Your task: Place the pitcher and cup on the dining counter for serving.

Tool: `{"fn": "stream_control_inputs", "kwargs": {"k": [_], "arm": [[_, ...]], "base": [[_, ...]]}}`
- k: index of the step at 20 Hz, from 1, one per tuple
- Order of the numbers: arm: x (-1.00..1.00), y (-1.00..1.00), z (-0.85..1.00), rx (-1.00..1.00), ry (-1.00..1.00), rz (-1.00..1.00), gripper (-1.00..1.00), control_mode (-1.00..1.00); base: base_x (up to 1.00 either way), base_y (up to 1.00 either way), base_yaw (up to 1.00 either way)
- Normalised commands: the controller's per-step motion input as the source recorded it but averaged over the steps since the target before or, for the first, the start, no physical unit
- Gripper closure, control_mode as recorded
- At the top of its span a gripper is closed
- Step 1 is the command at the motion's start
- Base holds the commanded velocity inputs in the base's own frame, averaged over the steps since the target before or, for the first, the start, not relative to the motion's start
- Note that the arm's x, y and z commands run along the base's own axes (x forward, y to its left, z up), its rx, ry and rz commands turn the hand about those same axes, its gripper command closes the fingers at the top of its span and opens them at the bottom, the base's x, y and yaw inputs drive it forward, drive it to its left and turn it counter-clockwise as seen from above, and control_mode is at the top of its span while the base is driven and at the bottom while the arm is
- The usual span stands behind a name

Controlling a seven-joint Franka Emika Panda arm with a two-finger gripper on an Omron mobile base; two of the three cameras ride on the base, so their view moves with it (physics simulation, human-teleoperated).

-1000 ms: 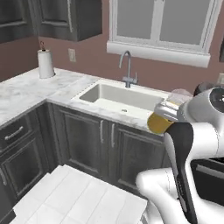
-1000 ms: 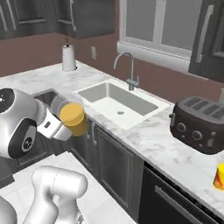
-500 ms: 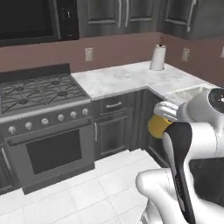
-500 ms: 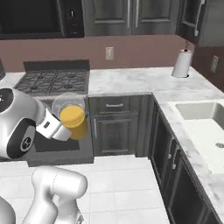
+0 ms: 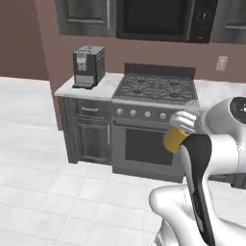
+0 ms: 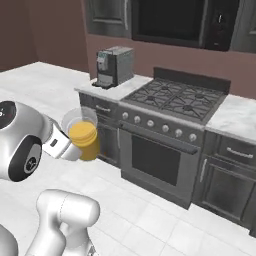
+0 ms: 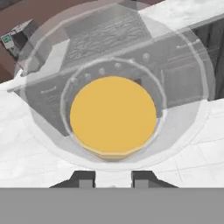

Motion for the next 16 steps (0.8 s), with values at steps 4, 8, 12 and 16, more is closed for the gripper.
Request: {"fn": "stream_control_inputs", "kwargs": {"k": [4,8,12,16], "arm": [[0.0,0.0,0.0,0.0,0.0,0.0,1.0,1.0],[0.0,0.0,0.0,0.0,0.0,0.0,1.0,1.0],[0.0,0.0,0.0,0.0,0.0,0.0,1.0,1.0],[0.0,0.0,0.0,0.0,0.0,0.0,1.0,1.0]], "base": [[0.0,0.0,1.0],[0.0,0.0,1.0],[0.0,0.0,1.0],[0.26,0.0,0.94]]}}
